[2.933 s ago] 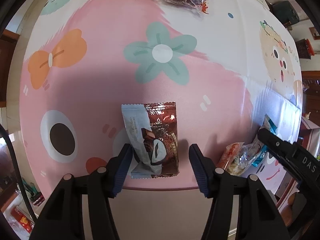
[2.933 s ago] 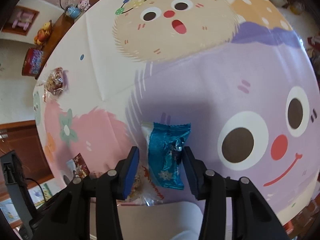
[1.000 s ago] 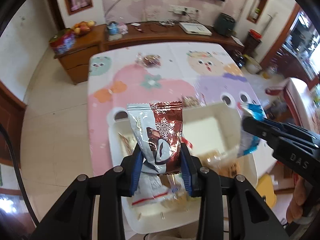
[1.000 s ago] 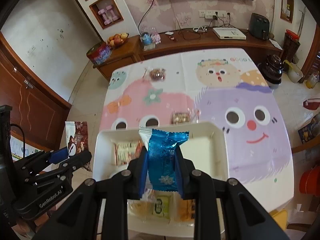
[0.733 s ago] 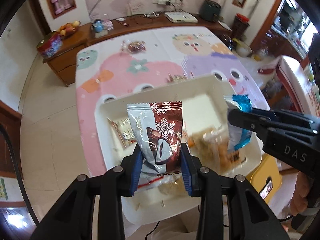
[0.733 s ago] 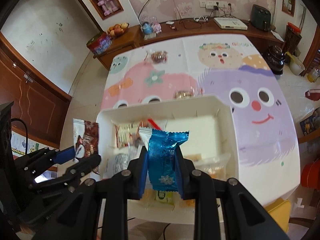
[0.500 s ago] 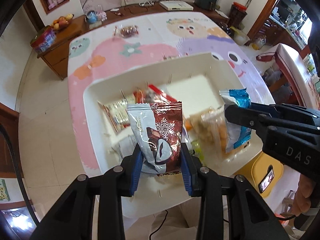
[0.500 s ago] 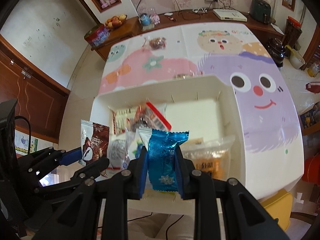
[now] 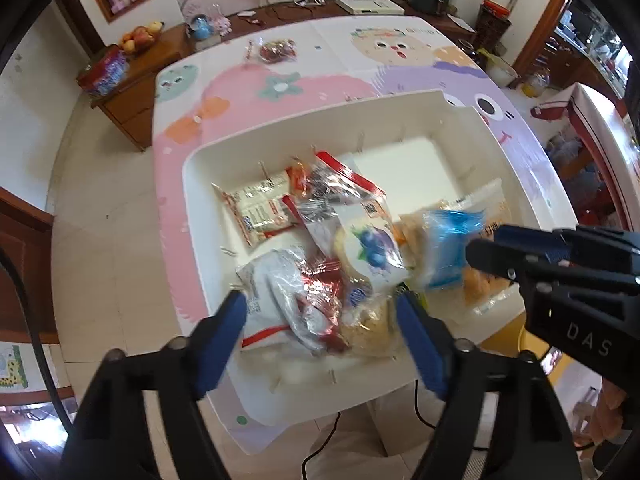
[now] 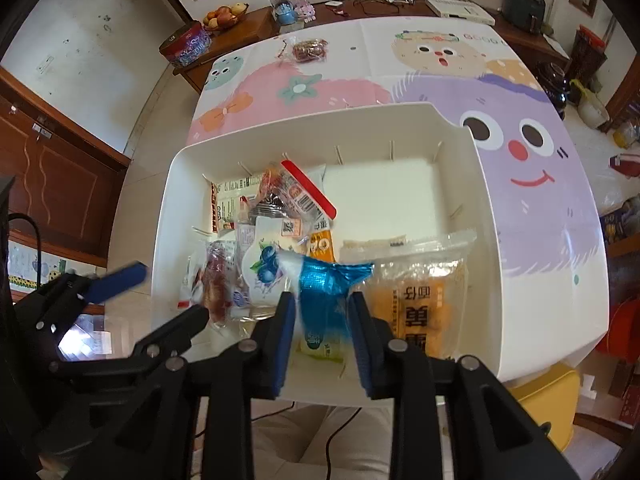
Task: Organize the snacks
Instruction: 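Open both tools to release the snacks into the white tray, then move both tools toward the last two clear nut bags on the tablecloth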
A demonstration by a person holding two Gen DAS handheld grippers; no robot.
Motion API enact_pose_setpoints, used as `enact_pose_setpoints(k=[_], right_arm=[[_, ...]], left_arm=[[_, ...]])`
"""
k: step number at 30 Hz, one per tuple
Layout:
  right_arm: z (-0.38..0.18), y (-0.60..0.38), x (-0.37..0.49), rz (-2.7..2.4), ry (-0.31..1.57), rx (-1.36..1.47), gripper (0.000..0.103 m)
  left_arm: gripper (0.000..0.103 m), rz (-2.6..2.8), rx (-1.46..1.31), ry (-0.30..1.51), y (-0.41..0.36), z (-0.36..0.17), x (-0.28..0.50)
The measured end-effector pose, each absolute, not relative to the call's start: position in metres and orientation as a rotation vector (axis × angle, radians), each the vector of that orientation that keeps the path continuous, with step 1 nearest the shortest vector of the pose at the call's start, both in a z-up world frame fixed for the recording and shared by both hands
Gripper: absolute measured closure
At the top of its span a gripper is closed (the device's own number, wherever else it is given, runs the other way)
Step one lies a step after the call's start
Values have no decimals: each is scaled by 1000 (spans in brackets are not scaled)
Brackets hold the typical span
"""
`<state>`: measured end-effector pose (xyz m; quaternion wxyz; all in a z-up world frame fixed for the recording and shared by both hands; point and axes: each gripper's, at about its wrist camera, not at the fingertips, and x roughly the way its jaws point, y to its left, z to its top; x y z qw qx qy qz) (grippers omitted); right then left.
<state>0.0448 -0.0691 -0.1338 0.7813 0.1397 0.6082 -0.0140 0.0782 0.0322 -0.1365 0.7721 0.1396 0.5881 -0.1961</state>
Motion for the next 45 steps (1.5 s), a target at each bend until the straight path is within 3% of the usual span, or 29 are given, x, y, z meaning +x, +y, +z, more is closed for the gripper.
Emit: enact_pose_setpoints(k=[4,26,45], right_arm=[[-134,-71,41,-36,1314,312,68],[-118,-82,48,-33,1299,303,68],[-98,-118,154,-32,1234,212,61]], left_arm=[[23,-403,303,1276,33,-137,80],[23,-400,270,1280,28,-129,96],[23,-317,204,1174,32,-95,197]])
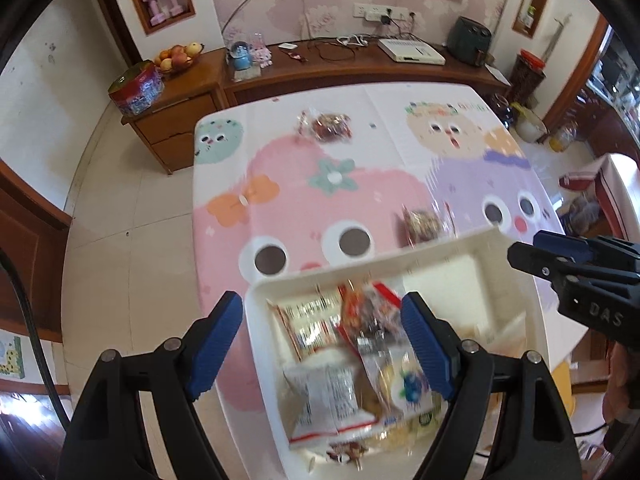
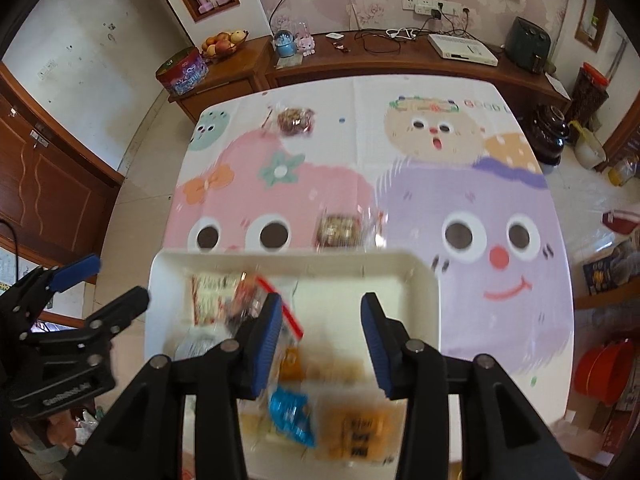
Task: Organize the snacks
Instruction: 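Move both tools toward the last two clear nut bags on the tablecloth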
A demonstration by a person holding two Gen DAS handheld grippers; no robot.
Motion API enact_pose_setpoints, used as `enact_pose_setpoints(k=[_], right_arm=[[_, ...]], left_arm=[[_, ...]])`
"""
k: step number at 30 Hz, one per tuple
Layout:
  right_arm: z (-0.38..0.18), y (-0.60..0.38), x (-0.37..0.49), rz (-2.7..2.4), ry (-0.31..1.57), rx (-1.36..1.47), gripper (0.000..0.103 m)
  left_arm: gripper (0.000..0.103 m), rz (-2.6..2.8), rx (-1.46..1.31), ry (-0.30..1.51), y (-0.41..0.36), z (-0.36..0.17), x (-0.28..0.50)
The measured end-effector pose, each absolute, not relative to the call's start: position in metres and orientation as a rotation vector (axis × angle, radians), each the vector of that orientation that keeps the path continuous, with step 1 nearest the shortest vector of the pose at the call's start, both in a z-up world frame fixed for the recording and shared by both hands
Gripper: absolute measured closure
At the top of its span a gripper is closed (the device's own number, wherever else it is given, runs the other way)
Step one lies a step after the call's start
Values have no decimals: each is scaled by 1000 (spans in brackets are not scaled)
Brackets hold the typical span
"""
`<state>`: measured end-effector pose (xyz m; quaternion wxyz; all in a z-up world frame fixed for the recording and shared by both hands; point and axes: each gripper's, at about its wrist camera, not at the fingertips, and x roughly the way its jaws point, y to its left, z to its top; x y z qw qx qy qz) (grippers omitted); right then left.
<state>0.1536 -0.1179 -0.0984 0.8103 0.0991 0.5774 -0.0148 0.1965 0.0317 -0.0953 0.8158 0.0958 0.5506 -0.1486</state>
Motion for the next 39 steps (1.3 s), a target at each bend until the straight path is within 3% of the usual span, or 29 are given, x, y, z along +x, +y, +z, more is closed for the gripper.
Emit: enact_pose_setpoints(k=[14,26,39], right_arm=[[-180,-132,279,300,1448,-66,59],[-244,-120,306,587,1586,-307,59],[-272,-121,328,851,1711,-204,50]], left_arm=[[23,-264,117,1216,32,-115,279],[23,-202,14,1303,23,-153,349],[23,-156,-80,1390,23,-188,389]])
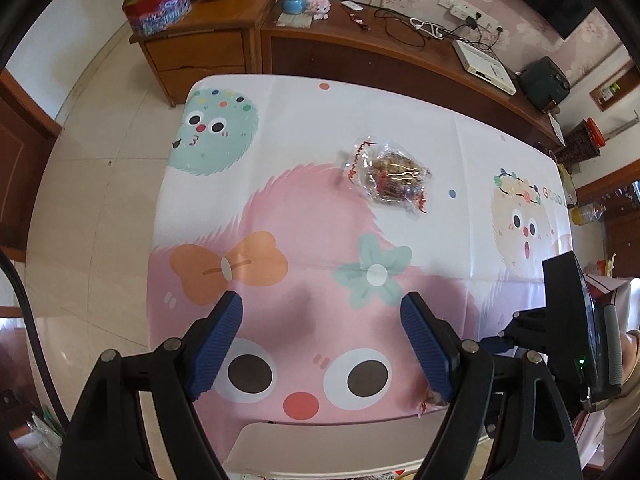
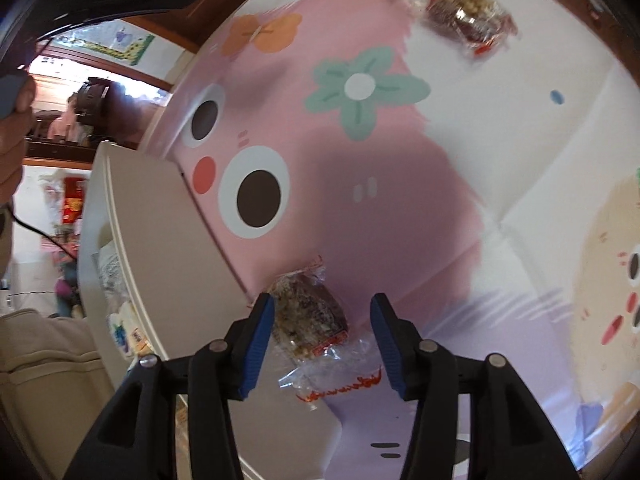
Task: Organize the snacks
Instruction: 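Move both tools toward the last two clear nut bags on the tablecloth, then grasp a clear nut bag with the right tool while the left grasps the other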
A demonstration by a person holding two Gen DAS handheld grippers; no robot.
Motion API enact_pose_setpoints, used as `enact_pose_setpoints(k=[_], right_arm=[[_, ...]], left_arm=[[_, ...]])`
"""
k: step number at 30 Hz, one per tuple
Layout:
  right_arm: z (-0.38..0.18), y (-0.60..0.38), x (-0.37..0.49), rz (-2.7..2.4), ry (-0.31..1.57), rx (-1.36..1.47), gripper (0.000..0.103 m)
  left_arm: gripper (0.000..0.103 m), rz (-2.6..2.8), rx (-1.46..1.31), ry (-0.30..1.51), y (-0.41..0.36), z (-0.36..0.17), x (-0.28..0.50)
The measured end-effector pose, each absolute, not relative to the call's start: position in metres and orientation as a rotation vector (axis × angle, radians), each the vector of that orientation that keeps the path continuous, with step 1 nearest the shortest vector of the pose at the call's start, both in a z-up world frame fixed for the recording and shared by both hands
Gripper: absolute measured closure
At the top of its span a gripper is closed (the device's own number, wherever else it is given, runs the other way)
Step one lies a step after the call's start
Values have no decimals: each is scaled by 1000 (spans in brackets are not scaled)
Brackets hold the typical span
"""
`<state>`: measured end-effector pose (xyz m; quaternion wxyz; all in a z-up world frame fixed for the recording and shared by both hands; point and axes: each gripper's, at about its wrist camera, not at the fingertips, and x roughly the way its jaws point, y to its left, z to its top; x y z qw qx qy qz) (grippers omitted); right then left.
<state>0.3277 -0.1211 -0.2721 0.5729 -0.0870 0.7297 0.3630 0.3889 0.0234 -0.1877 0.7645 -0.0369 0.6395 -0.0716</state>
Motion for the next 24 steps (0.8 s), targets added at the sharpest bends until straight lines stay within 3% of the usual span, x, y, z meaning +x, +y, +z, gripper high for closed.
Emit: enact_pose_setpoints(k=[11,17,24], right_arm=[[-278,-133,335,946,1757,-56,43],[-283,-120,324,952,1758,-191,36],[-278,-103,314,925,1710,-318,36]], left_arm=[[23,-147,-97,1407,22,-199,402],[23,-143,-93,1415,18,-202,406],[23,-125,-87,1438,8,-216,415]])
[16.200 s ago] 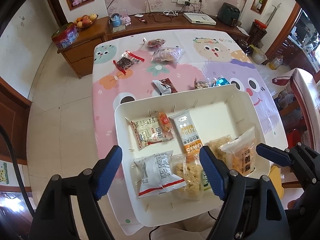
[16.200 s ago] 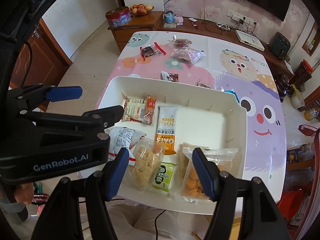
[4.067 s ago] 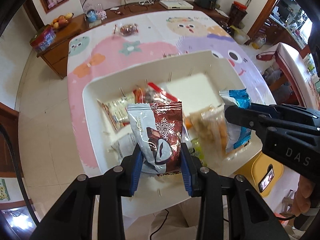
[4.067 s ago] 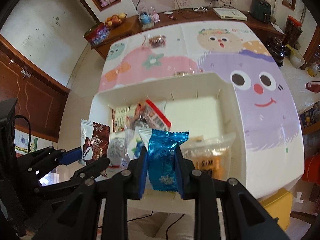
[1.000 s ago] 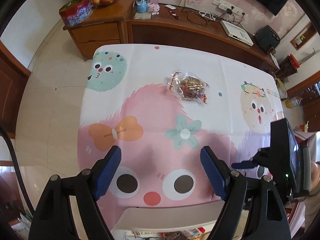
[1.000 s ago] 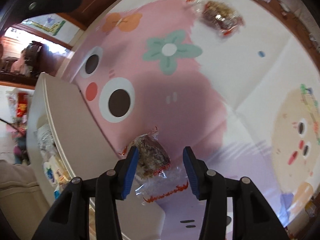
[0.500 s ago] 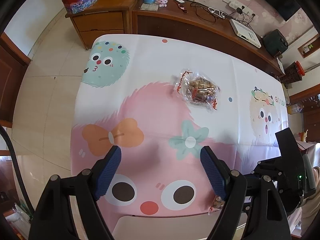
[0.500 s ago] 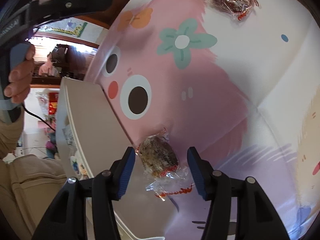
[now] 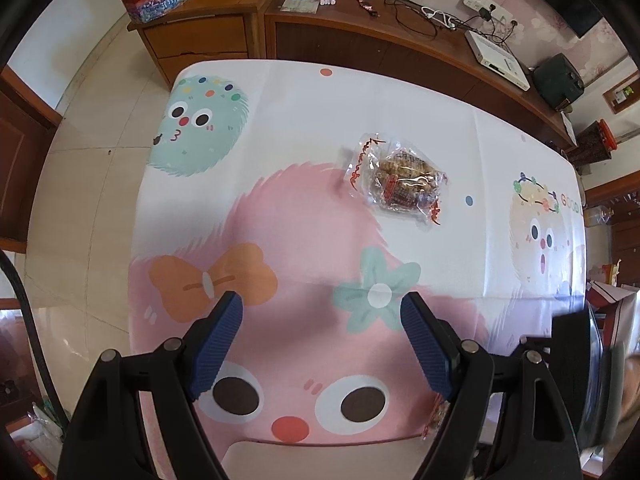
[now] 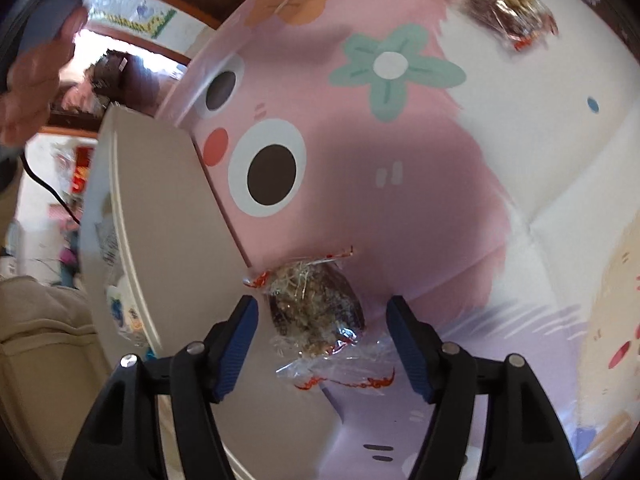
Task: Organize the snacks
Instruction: 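Grasp a clear nut bag with the right tool while the left grasps the other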
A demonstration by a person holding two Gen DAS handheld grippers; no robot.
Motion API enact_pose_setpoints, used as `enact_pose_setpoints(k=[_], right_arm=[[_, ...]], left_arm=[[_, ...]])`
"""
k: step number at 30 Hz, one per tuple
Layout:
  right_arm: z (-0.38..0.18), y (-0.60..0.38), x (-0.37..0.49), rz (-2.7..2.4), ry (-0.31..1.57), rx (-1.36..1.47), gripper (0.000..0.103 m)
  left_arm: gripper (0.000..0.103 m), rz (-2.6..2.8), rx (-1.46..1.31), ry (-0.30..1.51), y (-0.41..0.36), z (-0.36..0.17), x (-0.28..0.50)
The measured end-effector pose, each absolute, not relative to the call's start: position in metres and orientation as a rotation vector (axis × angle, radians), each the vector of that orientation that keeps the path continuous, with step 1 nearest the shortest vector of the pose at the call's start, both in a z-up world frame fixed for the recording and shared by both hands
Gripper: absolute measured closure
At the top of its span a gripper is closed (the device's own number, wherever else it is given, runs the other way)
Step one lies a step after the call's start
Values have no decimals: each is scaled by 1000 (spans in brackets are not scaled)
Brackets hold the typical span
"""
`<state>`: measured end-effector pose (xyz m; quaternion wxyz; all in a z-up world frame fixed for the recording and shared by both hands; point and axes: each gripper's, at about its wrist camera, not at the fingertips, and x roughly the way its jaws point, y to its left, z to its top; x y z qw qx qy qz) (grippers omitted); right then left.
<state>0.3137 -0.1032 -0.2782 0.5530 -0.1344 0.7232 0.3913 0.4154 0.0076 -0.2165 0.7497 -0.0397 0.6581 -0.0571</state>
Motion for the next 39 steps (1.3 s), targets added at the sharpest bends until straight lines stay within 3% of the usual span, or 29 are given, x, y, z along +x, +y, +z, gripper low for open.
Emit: enact_pose_setpoints(k=[6,8,11,26,33,39], right_arm=[[-269,-100,311,813,1654,-318,47],[-262,-104,312,757,1623,-305,62],[-257,-121,324,612,1591,-236,66],[-250,-219,326,371,1513,115,64],[-249,-214,323,383,1528,85,61],[-251,-193,313,399,1544,-55,50]], left_arm=[[23,-99,-165,1457,-1,-230,438],[23,-95,-189,1467,-7,-234,447],[23,-93,-243,1484,-17,-241,464],[22,127,-587,1613,-43,-295,511],[19,196,-442,1623,-77,-299,521],[14,85,-221,1631,-112,-300,519]])
